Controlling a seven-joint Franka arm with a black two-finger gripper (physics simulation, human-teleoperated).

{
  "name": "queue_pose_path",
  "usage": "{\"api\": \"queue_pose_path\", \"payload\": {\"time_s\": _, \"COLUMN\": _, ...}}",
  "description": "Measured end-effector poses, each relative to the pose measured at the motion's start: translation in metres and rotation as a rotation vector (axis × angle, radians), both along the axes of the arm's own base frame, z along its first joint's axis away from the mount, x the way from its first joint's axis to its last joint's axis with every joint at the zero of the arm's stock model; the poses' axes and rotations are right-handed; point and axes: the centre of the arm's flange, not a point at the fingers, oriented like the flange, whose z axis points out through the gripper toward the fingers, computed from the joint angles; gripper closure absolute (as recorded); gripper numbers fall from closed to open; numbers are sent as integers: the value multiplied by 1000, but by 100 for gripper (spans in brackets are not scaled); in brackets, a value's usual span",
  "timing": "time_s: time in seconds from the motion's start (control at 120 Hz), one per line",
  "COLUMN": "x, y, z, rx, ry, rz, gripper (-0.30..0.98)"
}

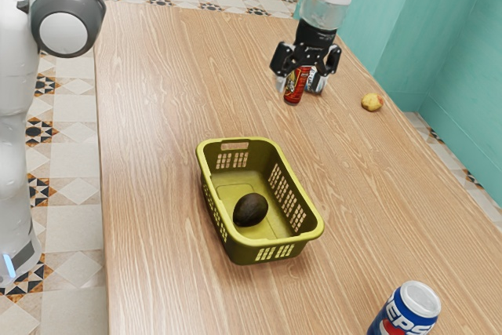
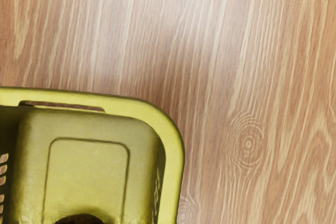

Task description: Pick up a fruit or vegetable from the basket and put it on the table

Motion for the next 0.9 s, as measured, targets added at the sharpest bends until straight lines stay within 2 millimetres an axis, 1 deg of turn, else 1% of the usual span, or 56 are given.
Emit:
{"api": "queue_pose_path", "payload": {"time_s": 0.1, "x": 0, "y": -1, "z": 0, "rx": 3, "ry": 4, "rz": 95, "gripper": 0}}
{"api": "queue_pose_path", "payload": {"time_s": 0.142, "x": -1, "y": -5, "z": 1, "rx": 1, "ry": 5, "rz": 124, "gripper": 0}}
{"api": "queue_pose_path", "payload": {"time_s": 0.192, "x": -7, "y": -27, "z": 10, "rx": -4, "ry": -8, "rz": 125, "gripper": 0}}
{"api": "queue_pose_path", "payload": {"time_s": 0.233, "x": -23, "y": -52, "z": 31, "rx": -11, "ry": -40, "rz": 111, "gripper": 0}}
{"api": "queue_pose_path", "payload": {"time_s": 0.258, "x": -31, "y": -70, "z": 40, "rx": -20, "ry": -51, "rz": 98, "gripper": 0}}
{"api": "queue_pose_path", "payload": {"time_s": 0.3, "x": -42, "y": -95, "z": 47, "rx": -33, "ry": -54, "rz": 75, "gripper": 0}}
{"api": "queue_pose_path", "payload": {"time_s": 0.333, "x": -49, "y": -109, "z": 51, "rx": -43, "ry": -51, "rz": 48, "gripper": 0}}
{"api": "queue_pose_path", "payload": {"time_s": 0.383, "x": -53, "y": -117, "z": 51, "rx": -52, "ry": -46, "rz": -18, "gripper": 0}}
{"api": "queue_pose_path", "payload": {"time_s": 0.45, "x": -49, "y": -110, "z": 49, "rx": -63, "ry": -42, "rz": -104, "gripper": 0}}
{"api": "queue_pose_path", "payload": {"time_s": 0.525, "x": -36, "y": -98, "z": 35, "rx": -70, "ry": -38, "rz": -189, "gripper": 0}}
{"api": "queue_pose_path", "payload": {"time_s": 0.558, "x": -37, "y": -92, "z": 29, "rx": -70, "ry": -37, "rz": -232, "gripper": 0}}
{"api": "queue_pose_path", "payload": {"time_s": 0.6, "x": -47, "y": -91, "z": 25, "rx": -68, "ry": -39, "rz": -295, "gripper": 0}}
{"api": "queue_pose_path", "payload": {"time_s": 0.675, "x": -78, "y": -97, "z": 12, "rx": -67, "ry": -21, "rz": -414, "gripper": 0}}
{"api": "queue_pose_path", "payload": {"time_s": 0.717, "x": -89, "y": -113, "z": 6, "rx": -73, "ry": -18, "rz": -500, "gripper": 0}}
{"api": "queue_pose_path", "payload": {"time_s": 0.783, "x": -100, "y": -157, "z": -12, "rx": -93, "ry": -3, "rz": -667, "gripper": 0}}
{"api": "queue_pose_path", "payload": {"time_s": 0.817, "x": -106, "y": -175, "z": -24, "rx": -108, "ry": 9, "rz": -737, "gripper": 0}}
{"api": "queue_pose_path", "payload": {"time_s": 0.858, "x": -110, "y": -187, "z": -38, "rx": -125, "ry": 19, "rz": -800, "gripper": 0}}
{"api": "queue_pose_path", "payload": {"time_s": 0.9, "x": -110, "y": -188, "z": -49, "rx": -137, "ry": 21, "rz": -840, "gripper": 0}}
